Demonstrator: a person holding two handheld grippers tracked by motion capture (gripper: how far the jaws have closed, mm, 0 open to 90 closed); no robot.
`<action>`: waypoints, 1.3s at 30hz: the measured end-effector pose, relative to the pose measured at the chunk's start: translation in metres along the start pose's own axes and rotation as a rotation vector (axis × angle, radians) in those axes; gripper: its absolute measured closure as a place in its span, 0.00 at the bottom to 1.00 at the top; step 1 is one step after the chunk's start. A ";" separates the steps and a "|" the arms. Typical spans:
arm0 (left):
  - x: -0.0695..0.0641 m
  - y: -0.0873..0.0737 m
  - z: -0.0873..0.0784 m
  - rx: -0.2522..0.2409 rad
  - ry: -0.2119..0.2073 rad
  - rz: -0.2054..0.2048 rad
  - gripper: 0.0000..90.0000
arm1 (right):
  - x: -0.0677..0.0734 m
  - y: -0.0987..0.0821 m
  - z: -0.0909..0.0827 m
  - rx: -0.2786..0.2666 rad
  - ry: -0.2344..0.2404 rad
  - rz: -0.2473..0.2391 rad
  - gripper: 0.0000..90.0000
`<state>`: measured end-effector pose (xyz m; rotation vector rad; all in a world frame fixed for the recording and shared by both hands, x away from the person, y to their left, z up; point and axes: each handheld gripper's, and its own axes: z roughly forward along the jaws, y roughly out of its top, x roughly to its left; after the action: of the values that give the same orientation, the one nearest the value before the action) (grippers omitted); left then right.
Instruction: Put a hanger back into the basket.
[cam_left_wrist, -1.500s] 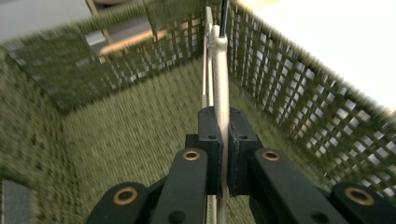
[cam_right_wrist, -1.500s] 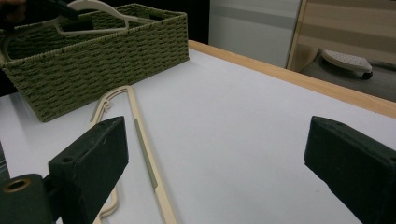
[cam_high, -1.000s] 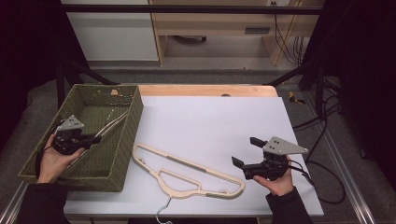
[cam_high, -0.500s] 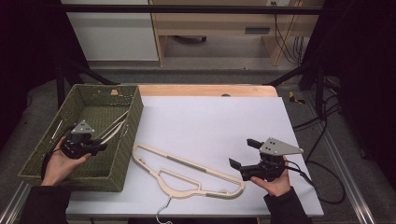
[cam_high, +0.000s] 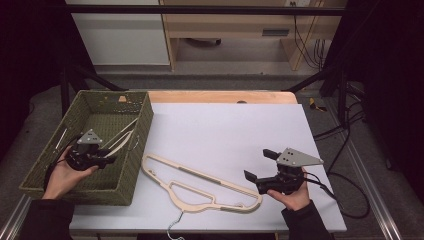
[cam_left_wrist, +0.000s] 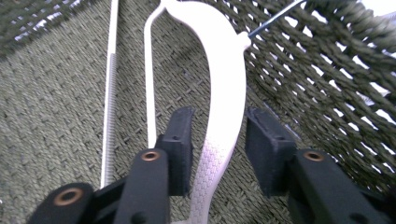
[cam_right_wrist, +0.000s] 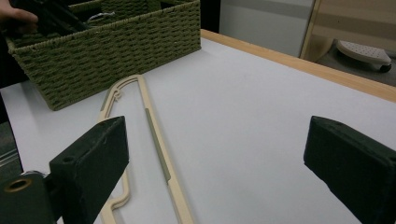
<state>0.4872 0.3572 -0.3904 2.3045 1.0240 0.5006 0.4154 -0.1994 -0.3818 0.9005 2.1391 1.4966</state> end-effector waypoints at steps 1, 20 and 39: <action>0.000 0.000 -0.003 -0.018 0.005 -0.004 0.63 | 0.000 0.000 0.000 -0.001 0.001 -0.001 0.08; -0.052 0.013 -0.064 -0.479 0.012 -0.128 0.10 | 0.015 0.005 0.018 -0.017 0.080 0.013 0.09; -0.162 0.010 -0.034 -0.520 -0.106 -0.071 0.08 | 0.019 0.002 0.023 -0.028 0.115 0.034 0.08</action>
<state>0.3712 0.2400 -0.3751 1.8073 0.8056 0.5356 0.4167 -0.1698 -0.3876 0.8653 2.1878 1.6274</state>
